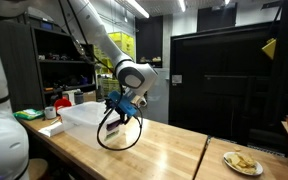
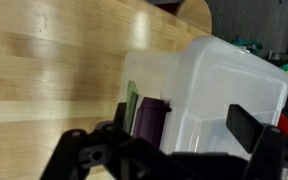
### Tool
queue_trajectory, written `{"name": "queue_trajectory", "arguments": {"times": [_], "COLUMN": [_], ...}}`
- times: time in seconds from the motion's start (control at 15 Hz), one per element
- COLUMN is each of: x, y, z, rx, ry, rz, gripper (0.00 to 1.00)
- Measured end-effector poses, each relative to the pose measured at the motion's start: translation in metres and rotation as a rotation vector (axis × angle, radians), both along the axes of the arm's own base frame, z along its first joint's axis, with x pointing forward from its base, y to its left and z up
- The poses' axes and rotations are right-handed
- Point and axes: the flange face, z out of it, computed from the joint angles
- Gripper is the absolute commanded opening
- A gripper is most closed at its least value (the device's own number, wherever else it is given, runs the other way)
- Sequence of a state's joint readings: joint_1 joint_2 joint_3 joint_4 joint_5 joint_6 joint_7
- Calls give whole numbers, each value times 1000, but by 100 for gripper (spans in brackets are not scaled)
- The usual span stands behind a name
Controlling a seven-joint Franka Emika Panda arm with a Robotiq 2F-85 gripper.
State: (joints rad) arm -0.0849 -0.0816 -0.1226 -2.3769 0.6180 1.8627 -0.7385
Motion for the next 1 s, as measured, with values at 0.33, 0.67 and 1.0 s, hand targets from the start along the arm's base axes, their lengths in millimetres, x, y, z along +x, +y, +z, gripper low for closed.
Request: {"name": "queue_trajectory", "arguments": {"times": [0.33, 0.67, 1.0], "x": [2, 2, 2], "y": [0, 0, 0], "z": [-2, -3, -3], "rx": [0, 0, 0], "ry": [4, 7, 7], "rz": [1, 1, 1], "gripper": [100, 100, 100]}}
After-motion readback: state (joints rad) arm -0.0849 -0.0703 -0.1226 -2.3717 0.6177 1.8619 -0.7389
